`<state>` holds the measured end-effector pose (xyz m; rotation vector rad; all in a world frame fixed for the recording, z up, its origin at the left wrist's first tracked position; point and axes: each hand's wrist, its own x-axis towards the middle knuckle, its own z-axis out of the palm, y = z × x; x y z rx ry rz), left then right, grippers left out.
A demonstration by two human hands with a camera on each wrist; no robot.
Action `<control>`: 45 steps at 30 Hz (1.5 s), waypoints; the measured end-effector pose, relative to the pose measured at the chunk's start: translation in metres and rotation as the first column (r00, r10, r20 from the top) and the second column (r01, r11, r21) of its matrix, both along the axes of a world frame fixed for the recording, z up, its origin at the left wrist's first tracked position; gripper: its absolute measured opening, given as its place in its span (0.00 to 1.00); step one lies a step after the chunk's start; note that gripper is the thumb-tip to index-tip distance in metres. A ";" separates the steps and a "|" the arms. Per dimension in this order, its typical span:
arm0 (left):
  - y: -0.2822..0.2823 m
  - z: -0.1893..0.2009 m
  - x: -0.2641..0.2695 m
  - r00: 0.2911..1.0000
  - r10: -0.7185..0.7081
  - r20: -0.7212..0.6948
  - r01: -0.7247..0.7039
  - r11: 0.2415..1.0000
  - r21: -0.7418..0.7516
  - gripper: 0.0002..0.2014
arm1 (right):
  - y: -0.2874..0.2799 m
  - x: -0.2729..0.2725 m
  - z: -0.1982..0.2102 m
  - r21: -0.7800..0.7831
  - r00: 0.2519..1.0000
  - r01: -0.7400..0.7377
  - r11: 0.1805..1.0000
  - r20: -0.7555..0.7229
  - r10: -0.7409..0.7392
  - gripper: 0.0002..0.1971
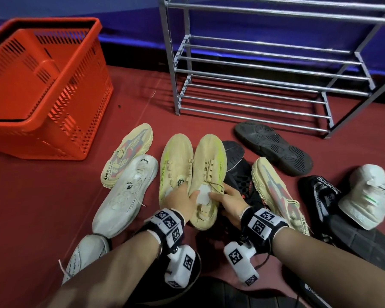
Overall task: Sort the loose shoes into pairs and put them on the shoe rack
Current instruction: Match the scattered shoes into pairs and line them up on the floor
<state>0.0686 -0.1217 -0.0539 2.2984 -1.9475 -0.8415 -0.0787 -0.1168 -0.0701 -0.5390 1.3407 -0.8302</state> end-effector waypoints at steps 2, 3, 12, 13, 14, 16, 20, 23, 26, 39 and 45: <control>-0.001 0.002 0.004 0.999 -0.052 -0.016 0.050 0.995 -0.091 0.16 | -0.005 -0.001 0.002 -0.023 0.999 -0.014 1.000 0.049 0.015 0.15; -0.002 0.003 0.007 0.998 -0.060 -0.005 0.059 0.988 -0.142 0.15 | -0.008 0.000 0.005 -0.015 0.996 -0.018 1.000 0.087 0.019 0.16; -0.028 0.024 0.044 0.990 -0.141 -0.013 0.126 0.919 -0.373 0.09 | -0.053 0.017 -0.011 0.294 0.991 0.124 0.948 -0.078 -0.105 0.13; -0.032 0.026 0.047 0.989 -0.145 0.007 0.136 0.912 -0.388 0.09 | -0.060 0.019 -0.009 0.294 0.992 0.121 0.948 -0.075 -0.103 0.15; -0.037 0.028 0.052 0.990 -0.141 0.023 0.139 0.906 -0.399 0.08 | -0.068 0.020 -0.011 0.292 0.991 0.130 0.948 -0.063 -0.116 0.19; -0.044 0.032 0.060 0.991 -0.126 0.035 0.130 0.901 -0.413 0.08 | -0.080 0.024 -0.009 0.277 0.987 0.157 0.948 -0.067 -0.144 0.29; -0.053 0.035 0.071 0.996 -0.076 0.042 0.087 0.906 -0.414 0.09 | -0.094 0.029 -0.020 0.239 0.930 0.147 0.960 -0.365 -0.052 0.32; -0.056 0.036 0.080 0.998 -0.036 0.046 0.052 0.910 -0.412 0.09 | -0.093 0.028 -0.018 0.275 0.955 0.127 0.953 -0.294 -0.043 0.21; -0.059 0.037 0.085 0.999 -0.009 0.032 0.021 0.916 -0.400 0.09 | -0.079 0.015 -0.015 0.291 0.968 0.153 0.944 -0.235 -0.085 0.14; -0.095 0.041 0.036 0.986 -0.164 0.004 0.154 0.914 -0.375 0.09 | 0.027 -0.025 0.008 0.328 0.739 -0.256 0.909 -0.540 0.403 0.10; -0.125 0.016 0.001 0.973 -0.218 0.078 0.231 0.939 -0.253 0.09 | 0.033 -0.044 0.022 0.474 0.764 -0.309 0.825 -0.393 0.512 0.04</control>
